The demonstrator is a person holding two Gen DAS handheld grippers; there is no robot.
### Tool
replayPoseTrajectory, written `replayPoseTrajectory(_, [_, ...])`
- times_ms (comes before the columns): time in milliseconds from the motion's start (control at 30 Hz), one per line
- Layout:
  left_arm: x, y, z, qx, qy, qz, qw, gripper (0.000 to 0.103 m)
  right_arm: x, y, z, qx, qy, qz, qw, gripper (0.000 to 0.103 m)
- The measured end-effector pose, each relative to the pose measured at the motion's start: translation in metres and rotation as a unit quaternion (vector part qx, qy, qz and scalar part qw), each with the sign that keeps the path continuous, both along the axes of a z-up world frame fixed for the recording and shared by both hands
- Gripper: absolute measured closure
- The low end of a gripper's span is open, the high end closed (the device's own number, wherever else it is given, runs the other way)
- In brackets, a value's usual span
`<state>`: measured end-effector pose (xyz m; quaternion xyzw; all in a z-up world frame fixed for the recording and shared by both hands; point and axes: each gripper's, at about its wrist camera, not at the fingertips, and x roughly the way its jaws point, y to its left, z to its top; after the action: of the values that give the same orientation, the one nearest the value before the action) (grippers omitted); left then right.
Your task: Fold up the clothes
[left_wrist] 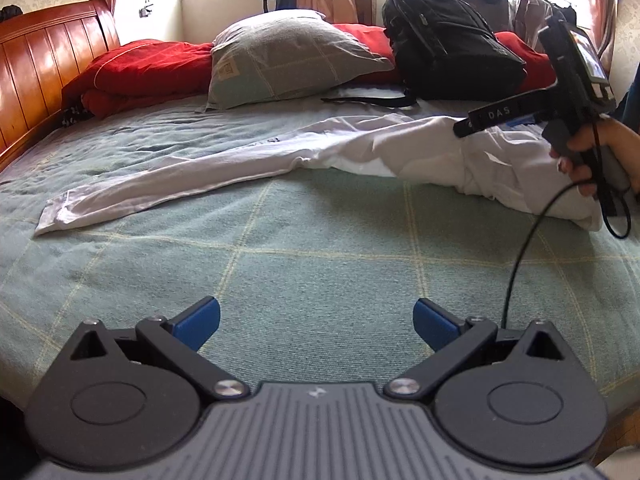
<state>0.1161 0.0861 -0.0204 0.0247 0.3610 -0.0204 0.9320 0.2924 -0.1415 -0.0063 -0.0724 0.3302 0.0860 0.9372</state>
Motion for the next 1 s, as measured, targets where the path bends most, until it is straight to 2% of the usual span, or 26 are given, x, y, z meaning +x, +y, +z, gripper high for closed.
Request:
replayPoseTrajectory(133, [0.000,-0.004,-0.001,0.002,0.000,-0.007,1.0000,0.001,0.008,-0.019,0.005,0.000,0.000,-0.038,0.999,0.000])
replayPoseTrajectory(233, [0.001,-0.006,-0.001,0.001,0.000,-0.008,1.0000,0.001,-0.008,-0.025,0.020,0.024,-0.017,-0.032,0.999,0.000])
replayPoseTrajectory(333, [0.002,-0.008,-0.001,0.001,0.002,-0.009,1.0000,0.001,-0.034,-0.020,0.034,0.059,-0.031,0.020,0.998,0.000])
replayPoseTrajectory(433, [0.001,-0.011,-0.002,0.002,0.003,-0.010,0.9999,0.001,-0.063,-0.005,0.040,0.093,-0.028,0.102,0.990,0.000])
replayPoseTrajectory(533, [0.000,-0.011,-0.003,0.003,0.003,-0.010,0.9999,0.001,-0.084,0.016,0.027,0.109,0.006,0.177,0.978,0.000])
replayPoseTrajectory(600, [-0.002,-0.011,-0.003,0.003,0.003,-0.009,1.0000,0.001,-0.089,0.028,0.009,0.098,0.031,0.199,0.974,0.000])
replayPoseTrajectory(733, [-0.005,-0.009,-0.002,0.004,0.002,-0.006,1.0000,0.001,-0.073,0.035,-0.030,0.059,0.064,0.153,0.984,0.000])
replayPoseTrajectory(800, [-0.006,-0.009,-0.001,0.004,0.001,-0.005,1.0000,0.001,-0.060,0.031,-0.040,0.060,0.067,0.127,0.988,0.000])
replayPoseTrajectory(933, [-0.006,-0.009,-0.002,0.003,0.003,-0.004,1.0000,0.001,-0.046,0.024,-0.045,0.096,0.054,0.121,0.987,0.000])
replayPoseTrajectory(1000, [-0.006,-0.010,-0.002,0.004,0.002,-0.006,1.0000,0.001,-0.043,0.022,-0.043,0.123,0.060,0.130,0.982,0.000])
